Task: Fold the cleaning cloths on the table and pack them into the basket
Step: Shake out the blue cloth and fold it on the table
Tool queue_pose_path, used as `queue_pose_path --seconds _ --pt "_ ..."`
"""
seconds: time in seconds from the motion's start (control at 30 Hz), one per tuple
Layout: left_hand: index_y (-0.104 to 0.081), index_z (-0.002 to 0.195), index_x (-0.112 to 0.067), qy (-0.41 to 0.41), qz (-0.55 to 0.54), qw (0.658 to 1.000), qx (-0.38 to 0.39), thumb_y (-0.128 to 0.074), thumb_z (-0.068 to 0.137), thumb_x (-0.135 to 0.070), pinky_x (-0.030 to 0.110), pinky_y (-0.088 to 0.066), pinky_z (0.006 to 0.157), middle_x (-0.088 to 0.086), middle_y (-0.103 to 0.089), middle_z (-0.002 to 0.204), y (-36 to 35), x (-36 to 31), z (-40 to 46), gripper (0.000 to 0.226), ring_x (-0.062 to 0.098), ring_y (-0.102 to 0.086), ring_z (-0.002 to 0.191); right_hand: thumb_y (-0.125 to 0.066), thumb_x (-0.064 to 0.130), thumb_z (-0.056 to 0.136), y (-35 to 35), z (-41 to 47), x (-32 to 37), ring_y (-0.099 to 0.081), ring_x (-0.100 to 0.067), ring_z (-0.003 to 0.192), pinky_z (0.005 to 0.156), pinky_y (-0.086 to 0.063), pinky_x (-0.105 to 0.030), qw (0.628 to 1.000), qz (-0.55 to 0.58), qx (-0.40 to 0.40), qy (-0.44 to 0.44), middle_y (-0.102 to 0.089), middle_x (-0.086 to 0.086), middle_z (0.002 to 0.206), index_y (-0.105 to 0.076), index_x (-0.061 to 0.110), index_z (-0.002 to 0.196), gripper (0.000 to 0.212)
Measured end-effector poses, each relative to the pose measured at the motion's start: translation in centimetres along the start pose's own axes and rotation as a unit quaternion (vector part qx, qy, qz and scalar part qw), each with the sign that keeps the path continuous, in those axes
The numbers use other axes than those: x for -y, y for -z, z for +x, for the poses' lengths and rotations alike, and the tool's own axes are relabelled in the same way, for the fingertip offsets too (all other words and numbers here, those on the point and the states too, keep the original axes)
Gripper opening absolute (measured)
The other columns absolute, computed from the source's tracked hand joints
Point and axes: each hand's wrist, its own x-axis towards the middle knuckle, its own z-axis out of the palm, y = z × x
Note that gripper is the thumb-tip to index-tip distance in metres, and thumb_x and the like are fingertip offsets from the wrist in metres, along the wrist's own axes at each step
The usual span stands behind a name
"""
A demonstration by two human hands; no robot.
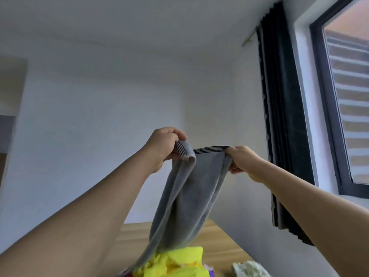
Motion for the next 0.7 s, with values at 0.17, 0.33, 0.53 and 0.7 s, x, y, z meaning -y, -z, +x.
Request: queue_pose_path --seconds 0.17,0.33,0.53,0.7 --pt "-0.064 0.088 -0.013 -0.123 0.209 0.970 0.015 -0.042 0.088 -0.001 0.031 -0.057 0.072 0.008 -0.073 0.082 0.1 -2.7 -0.3 0.025 0.020 -0.070 0.077 -0.049 0.017 0.092 0.9 -0.9 3.4 -0.067 -0.026 0.074 0.070 -0.061 -0.034 0.987 0.159 -0.025 0.027 -0.069 -0.017 0.086 -0.067 0.001 0.092 0.024" --pt "-0.067 0.080 -0.025 -0.202 0.357 0.911 -0.038 -0.058 0.089 -0.028 0.031 -0.047 0.081 -0.004 -0.062 0.091 -0.3 -2.6 -0.8 0.013 0.018 -0.054 0.097 -0.058 0.015 0.086 0.4 -1.7 4.9 -0.062 -0.023 0.066 0.069 -0.060 -0.036 0.989 0.127 -0.039 0.068 -0.061 -0.013 0.079 -0.057 0.008 0.080 0.010" --pt "-0.061 0.078 -0.008 -0.210 0.171 0.961 0.054 -0.059 0.090 -0.025 0.023 -0.042 0.066 -0.004 -0.057 0.074 0.2 -1.9 -2.1 0.021 0.009 -0.049 0.068 -0.067 0.028 0.081 -0.4 -2.7 5.6 -0.063 -0.024 0.074 0.067 -0.057 -0.039 0.987 -0.040 -0.076 0.135 -0.068 -0.006 0.082 -0.065 0.016 0.075 0.014" --pt "-0.068 0.075 -0.017 -0.207 0.208 0.955 0.039 -0.069 0.083 -0.028 0.026 -0.048 0.067 -0.001 -0.068 0.075 0.3 -1.0 -1.9 0.014 0.010 -0.059 0.071 -0.050 0.020 0.092 -1.1 -4.5 5.9 -0.060 -0.018 0.077 0.064 -0.048 -0.029 0.958 -0.153 -0.079 0.231 -0.066 0.003 0.081 -0.065 0.022 0.098 0.016"
